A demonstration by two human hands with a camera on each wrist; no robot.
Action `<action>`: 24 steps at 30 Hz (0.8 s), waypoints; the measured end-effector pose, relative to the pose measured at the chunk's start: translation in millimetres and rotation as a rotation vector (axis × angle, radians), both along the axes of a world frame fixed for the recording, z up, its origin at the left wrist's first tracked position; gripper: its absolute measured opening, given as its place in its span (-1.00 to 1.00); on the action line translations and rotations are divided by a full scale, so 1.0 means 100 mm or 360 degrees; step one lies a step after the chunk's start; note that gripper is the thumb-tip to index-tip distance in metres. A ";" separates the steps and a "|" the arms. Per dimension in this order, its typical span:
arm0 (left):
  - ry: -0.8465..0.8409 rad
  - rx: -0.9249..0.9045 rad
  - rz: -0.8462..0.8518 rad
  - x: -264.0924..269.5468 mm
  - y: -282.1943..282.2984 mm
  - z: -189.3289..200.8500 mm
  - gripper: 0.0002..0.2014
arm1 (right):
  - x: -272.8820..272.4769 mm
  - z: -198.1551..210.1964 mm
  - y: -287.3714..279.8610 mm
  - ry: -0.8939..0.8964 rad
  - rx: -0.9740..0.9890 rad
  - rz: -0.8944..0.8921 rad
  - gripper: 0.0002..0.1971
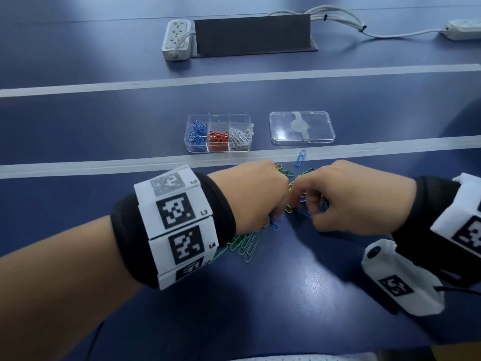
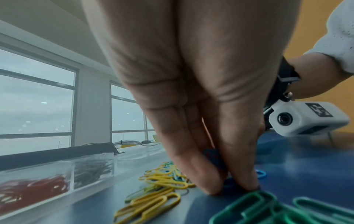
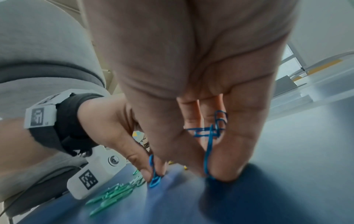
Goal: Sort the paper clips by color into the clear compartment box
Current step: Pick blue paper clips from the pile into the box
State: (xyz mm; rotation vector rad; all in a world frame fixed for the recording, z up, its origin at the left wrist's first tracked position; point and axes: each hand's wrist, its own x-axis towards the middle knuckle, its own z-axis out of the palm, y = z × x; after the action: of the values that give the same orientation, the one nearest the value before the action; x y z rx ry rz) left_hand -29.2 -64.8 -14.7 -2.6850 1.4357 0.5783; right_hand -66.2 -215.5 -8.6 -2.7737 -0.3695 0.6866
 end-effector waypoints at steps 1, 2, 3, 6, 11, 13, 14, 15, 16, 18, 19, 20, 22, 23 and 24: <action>-0.0014 0.0011 -0.0015 -0.01 0.00 0.02 -0.82 | 0.00 0.00 0.00 0.0027 0.0002 -0.0004 -0.68; -0.0030 0.0034 -0.0026 -0.02 -0.01 0.03 -0.84 | 0.01 0.01 0.00 0.0050 0.0000 -0.0007 -0.67; -0.0045 0.0048 -0.0028 -0.02 0.00 0.04 -0.84 | 0.02 0.01 0.01 0.0069 -0.0002 -0.0009 -0.67; -0.0095 0.0103 -0.0024 -0.06 -0.02 0.05 -0.89 | 0.04 0.05 0.03 0.0108 0.0019 -0.0013 -0.70; -0.0110 0.0064 0.0026 -0.07 -0.06 0.04 -0.92 | 0.17 0.19 0.02 0.0014 0.0094 -0.0104 -0.70; -0.0022 -0.0029 0.0064 -0.03 -0.03 0.03 -0.93 | 0.25 0.26 0.01 -0.0005 0.0173 -0.0147 -0.71; 0.0026 -0.0080 0.0094 0.00 0.00 0.03 -0.90 | 0.29 0.30 0.01 0.0002 0.0220 -0.0159 -0.70; 0.0062 -0.0138 0.0129 0.04 0.04 0.03 -0.86 | 0.33 0.34 0.01 0.0024 0.0274 -0.0171 -0.70; 0.0083 -0.0188 0.0160 0.08 0.09 0.04 -0.84 | 0.38 0.37 0.03 0.0044 0.0317 -0.0177 -0.69; 0.0083 -0.0270 0.0262 0.17 0.22 0.08 -0.81 | 0.47 0.40 0.08 0.0053 0.0350 -0.0173 -0.70; 0.0065 -0.0296 0.0351 0.22 0.29 0.11 -0.80 | 0.53 0.41 0.11 0.0050 0.0366 -0.0179 -0.70; 0.0036 -0.0321 0.0457 0.29 0.37 0.14 -0.79 | 0.58 0.41 0.16 0.0047 0.0388 -0.0191 -0.70; -0.0020 -0.0400 0.0688 0.43 0.54 0.21 -0.79 | 0.70 0.41 0.29 0.0021 0.0408 -0.0202 -0.71; -0.0033 -0.0443 0.0802 0.51 0.62 0.24 -0.80 | 0.77 0.41 0.37 0.0006 0.0400 -0.0199 -0.71; -0.0046 -0.0484 0.0907 0.58 0.68 0.26 -0.79 | 0.86 0.41 0.46 -0.0012 0.0397 -0.0199 -0.71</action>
State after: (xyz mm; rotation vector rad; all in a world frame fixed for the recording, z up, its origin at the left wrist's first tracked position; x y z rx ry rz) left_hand 29.1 3.3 11.1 -3.3440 0.7839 0.3536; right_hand 19.3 -169.6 32.3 -2.5388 -0.2611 0.5588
